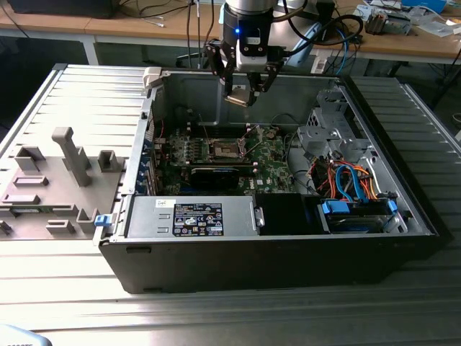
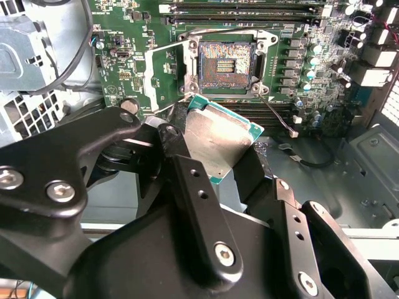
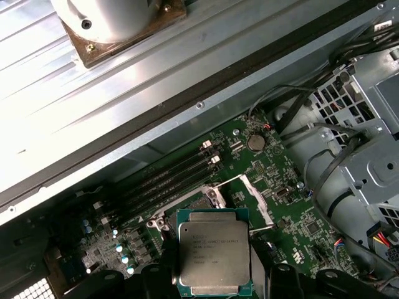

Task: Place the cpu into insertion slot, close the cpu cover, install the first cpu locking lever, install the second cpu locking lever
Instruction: 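Place the cpu into insertion slot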

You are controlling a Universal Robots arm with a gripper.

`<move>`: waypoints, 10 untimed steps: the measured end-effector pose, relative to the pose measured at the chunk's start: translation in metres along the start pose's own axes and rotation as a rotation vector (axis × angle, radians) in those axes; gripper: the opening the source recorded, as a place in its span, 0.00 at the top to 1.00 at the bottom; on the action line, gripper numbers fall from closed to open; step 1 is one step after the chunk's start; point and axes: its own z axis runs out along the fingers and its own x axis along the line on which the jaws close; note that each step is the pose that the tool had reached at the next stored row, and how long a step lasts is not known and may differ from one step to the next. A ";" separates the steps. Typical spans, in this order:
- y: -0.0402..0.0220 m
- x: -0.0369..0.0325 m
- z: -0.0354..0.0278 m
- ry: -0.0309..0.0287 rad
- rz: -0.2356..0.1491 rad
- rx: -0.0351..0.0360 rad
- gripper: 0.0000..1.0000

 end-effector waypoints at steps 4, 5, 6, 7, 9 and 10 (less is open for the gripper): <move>0.0000 0.0000 0.0001 -0.0009 0.010 -0.0002 0.45; 0.0000 0.0000 0.0001 -0.0009 0.010 -0.0002 0.45; 0.0000 0.0000 0.0001 -0.0010 0.010 -0.0002 0.45; 0.0000 0.0000 0.0001 -0.0009 0.010 -0.0002 0.45; 0.0000 0.0000 0.0001 -0.0010 0.011 -0.0002 0.45; 0.0000 0.0000 0.0001 -0.0010 0.011 -0.0002 0.45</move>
